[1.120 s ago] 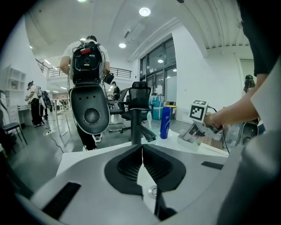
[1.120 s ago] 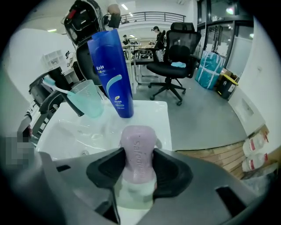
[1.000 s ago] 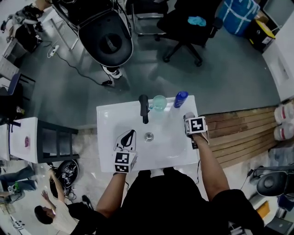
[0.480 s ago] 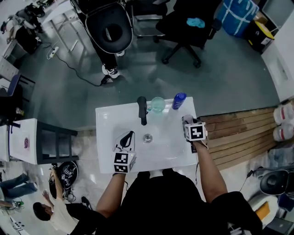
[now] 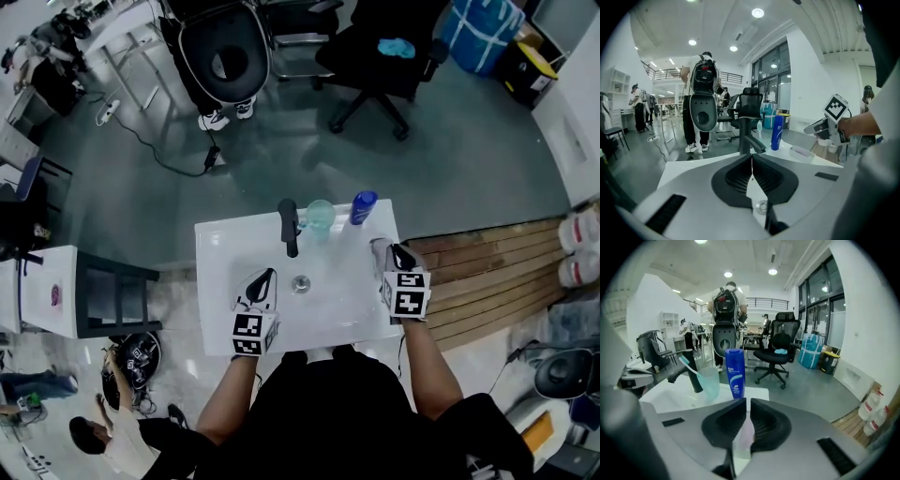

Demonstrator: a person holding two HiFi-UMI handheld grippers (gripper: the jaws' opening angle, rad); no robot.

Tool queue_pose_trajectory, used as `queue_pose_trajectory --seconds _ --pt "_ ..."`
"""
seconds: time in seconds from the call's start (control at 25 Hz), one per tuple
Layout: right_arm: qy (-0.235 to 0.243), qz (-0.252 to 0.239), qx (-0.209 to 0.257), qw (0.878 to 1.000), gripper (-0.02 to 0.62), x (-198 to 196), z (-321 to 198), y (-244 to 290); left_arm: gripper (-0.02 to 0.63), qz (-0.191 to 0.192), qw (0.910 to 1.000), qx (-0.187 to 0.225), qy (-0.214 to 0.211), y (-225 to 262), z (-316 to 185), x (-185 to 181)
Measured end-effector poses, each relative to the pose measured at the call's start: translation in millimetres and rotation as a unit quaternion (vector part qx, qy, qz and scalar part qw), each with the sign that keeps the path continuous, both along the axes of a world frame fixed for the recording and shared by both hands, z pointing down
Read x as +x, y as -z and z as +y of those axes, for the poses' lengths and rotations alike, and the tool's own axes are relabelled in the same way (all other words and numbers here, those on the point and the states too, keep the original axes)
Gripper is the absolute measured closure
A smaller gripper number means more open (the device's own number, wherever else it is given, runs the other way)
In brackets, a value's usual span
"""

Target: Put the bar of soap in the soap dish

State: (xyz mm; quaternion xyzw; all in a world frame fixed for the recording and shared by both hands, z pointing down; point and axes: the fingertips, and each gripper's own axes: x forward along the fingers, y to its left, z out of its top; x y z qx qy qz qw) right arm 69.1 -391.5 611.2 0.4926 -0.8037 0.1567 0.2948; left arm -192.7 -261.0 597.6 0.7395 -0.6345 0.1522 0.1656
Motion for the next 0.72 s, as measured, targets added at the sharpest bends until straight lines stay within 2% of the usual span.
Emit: queue_pose_trajectory --seconds 0.12,0.28,0.44,0.72 --pt "0.005 -0.054 0.047 0.997 0.572 -6.9 7.4 31.0 0.584 0.007 0.9999 0.010 0.006 9.9 -0.5 0.0" --pt "0.026 -0.118 0.128 0.984 0.577 -19.7 17.3 78.8 0.584 0.040 0.9987 0.026 0.019 29.4 -2.5 -3.3" --pt "0.050 -0.101 0.187 0.976 0.578 -25.8 24.5 102.2 0.584 0.043 0.9979 0.042 0.023 45.5 -6.2 -3.9" --pt "0.057 -0.092 0.209 0.972 0.578 -26.6 24.3 112.2 0.584 0.032 0.9972 0.063 0.024 59.9 -11.4 -5.7"
